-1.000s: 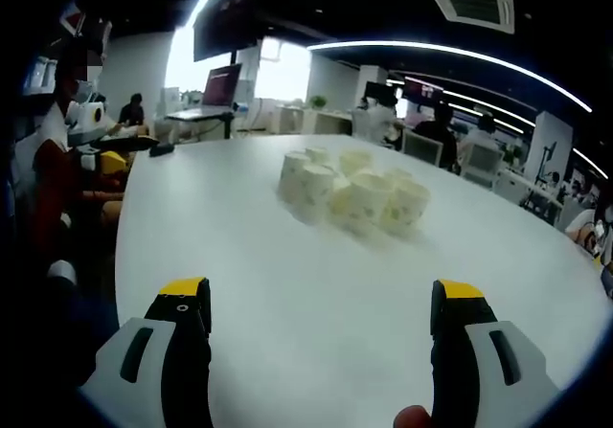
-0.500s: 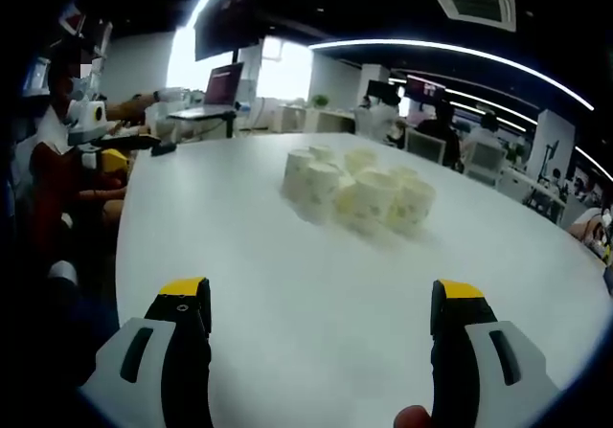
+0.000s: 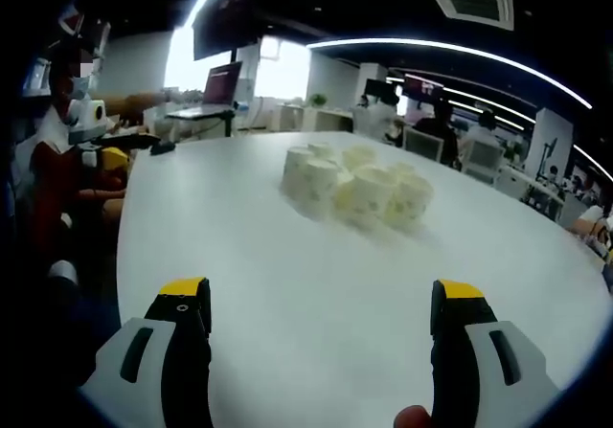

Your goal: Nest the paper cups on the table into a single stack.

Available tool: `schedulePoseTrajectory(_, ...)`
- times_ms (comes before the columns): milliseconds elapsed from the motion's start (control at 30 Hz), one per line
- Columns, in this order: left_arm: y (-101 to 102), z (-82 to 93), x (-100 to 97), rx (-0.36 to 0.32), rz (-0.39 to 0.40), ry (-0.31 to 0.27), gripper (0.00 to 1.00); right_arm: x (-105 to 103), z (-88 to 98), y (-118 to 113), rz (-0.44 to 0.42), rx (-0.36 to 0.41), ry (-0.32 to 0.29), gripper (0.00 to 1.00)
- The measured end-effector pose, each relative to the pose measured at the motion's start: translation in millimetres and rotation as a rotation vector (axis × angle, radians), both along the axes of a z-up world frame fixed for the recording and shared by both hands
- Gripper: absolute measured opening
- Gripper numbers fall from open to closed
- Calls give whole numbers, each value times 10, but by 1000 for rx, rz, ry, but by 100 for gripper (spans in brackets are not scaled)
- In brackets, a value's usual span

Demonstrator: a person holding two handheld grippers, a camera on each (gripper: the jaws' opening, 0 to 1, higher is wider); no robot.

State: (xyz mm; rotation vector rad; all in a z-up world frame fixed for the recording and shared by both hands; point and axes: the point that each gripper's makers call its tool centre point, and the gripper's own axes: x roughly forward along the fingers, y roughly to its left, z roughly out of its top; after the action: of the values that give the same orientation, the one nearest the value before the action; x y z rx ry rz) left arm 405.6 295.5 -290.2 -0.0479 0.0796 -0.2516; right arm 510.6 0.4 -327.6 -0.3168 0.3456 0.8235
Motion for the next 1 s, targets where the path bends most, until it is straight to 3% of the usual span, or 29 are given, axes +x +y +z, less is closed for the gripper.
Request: schedulePoseTrajectory(1000,15,-45,41,0,-1,13,99,52,-37,32,5,-4,9,99)
